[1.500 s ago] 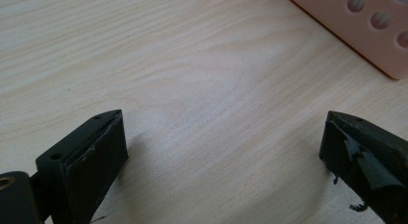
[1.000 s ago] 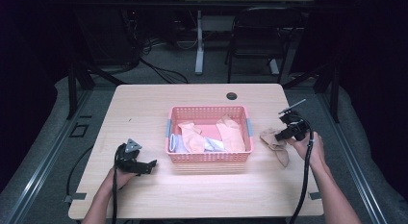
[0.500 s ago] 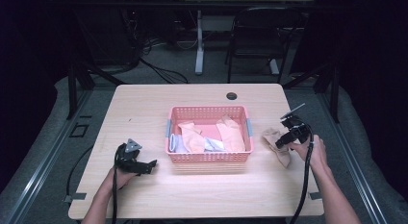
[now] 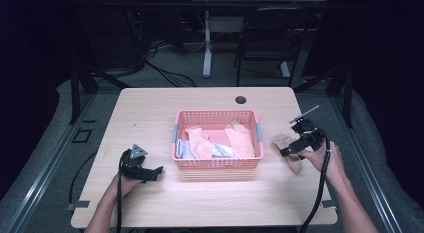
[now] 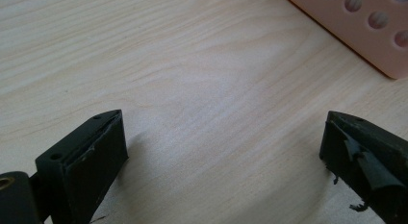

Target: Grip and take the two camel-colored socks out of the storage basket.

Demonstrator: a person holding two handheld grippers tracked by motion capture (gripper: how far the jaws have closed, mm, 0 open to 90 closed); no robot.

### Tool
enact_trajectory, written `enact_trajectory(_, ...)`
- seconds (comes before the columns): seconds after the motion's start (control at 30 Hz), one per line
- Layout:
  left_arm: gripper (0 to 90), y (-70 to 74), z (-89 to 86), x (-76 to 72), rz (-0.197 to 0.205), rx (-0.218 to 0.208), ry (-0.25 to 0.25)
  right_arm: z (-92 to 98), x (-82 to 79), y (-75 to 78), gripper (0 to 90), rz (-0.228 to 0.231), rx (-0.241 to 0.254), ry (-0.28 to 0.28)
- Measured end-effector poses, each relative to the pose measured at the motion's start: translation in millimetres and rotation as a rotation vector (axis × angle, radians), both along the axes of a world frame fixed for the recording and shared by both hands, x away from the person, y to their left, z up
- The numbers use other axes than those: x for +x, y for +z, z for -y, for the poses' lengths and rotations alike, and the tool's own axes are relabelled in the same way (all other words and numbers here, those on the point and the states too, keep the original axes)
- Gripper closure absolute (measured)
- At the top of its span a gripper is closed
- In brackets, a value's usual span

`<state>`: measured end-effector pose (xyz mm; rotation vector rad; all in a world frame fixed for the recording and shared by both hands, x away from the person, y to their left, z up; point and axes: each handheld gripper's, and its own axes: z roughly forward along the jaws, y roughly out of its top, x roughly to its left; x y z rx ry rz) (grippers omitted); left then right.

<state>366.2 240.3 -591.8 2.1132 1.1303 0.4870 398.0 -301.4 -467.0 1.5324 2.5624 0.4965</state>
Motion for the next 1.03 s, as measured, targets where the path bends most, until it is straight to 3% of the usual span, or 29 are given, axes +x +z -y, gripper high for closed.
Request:
enact_trajectory(0.23,2.4,0.0,0.0,0.0,0.0,0.0,0.0,-12.0,-19.1,-7.8,0.0,0.035,-0.004,0.041)
enact_trajectory(0.37,2.4,0.0,0.2,-0.1,0.0,-0.002,0.001,-17.4,-29.1,-23.9,0.0,0.025,-0.011,0.06)
enact_trajectory(0.47,2.4,0.0,0.1,-0.1,0.001,-0.001,0.001,-22.1,-35.8,-34.8,0.0,-0.003,-0.016,0.081)
enact_trajectory(0.5,2.4,0.0,0.1,0.0,0.001,-0.001,0.0,-26.5,-39.7,-43.5,0.3,-0.024,-0.038,0.099)
enact_trajectory(0.6,2.4,0.0,0.1,-0.1,0.001,0.0,0.001,-32.8,-41.5,-55.5,0.3,-0.055,-0.065,0.115)
enact_trajectory(0.73,2.5,0.0,0.2,-0.3,0.001,-0.002,0.002,-40.7,-36.5,-68.7,0.3,-0.114,-0.143,0.156)
enact_trajectory(0.93,2.5,0.0,0.2,-0.3,0.001,-0.001,0.002,-39.5,-35.0,-69.5,1.0,-0.098,-0.147,0.138)
enact_trajectory(1.03,2.4,-0.1,0.5,-0.2,0.001,-0.003,0.003,-35.4,-33.0,-67.8,1.6,-0.099,-0.172,0.142)
